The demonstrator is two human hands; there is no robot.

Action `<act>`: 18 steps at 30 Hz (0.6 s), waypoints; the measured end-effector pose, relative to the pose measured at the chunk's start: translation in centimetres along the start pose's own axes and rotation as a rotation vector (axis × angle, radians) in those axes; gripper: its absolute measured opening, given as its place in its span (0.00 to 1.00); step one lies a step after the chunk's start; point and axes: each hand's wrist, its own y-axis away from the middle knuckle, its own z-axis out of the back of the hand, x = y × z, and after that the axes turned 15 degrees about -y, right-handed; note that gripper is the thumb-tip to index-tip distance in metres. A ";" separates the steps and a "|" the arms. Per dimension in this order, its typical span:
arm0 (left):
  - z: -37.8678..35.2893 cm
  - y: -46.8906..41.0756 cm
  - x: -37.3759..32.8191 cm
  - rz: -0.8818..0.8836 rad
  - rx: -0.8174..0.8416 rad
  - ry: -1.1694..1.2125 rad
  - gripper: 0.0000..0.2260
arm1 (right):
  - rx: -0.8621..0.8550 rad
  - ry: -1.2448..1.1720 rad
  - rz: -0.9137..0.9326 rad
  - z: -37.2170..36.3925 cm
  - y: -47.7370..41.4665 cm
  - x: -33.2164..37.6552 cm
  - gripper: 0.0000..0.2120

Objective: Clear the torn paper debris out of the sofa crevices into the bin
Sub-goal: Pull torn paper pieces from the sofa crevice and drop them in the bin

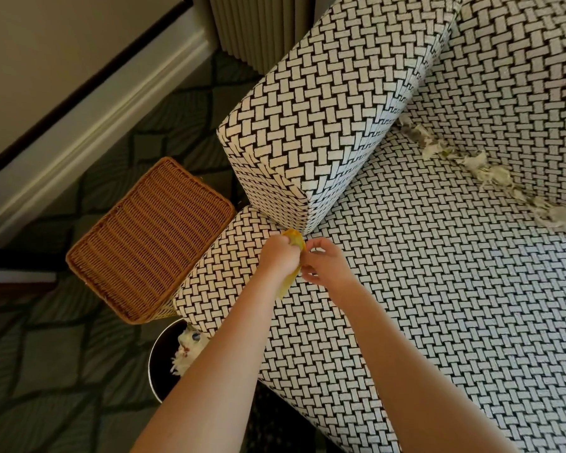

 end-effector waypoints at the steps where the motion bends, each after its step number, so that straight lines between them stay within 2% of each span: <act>1: 0.0 0.2 0.0 0.016 0.017 0.017 0.13 | 0.008 0.009 0.013 0.1 -0.1 0.1 0.10; 5: 0.4 0.2 -0.3 0.075 0.082 0.058 0.13 | 0.017 0.093 0.092 0.6 -0.3 0.4 0.10; 7: 0.9 0.2 -0.3 0.024 0.107 -0.030 0.13 | 0.003 0.128 0.123 1.0 -0.4 0.6 0.08; 10: 1.8 0.6 0.8 -0.268 0.009 -0.387 0.13 | -0.030 0.216 0.177 1.7 -0.7 0.9 0.08; 13: 3.0 1.1 2.2 -0.644 -0.140 -0.889 0.19 | -0.045 0.329 0.266 2.2 -1.1 1.5 0.06; 15: 3.4 0.7 2.9 -0.727 -0.205 -1.131 0.22 | -0.056 0.348 0.293 2.1 -1.4 1.8 0.07; 18: 3.3 0.2 3.0 -0.865 -0.316 -1.255 0.16 | -0.048 0.319 0.285 1.7 -1.9 1.9 0.07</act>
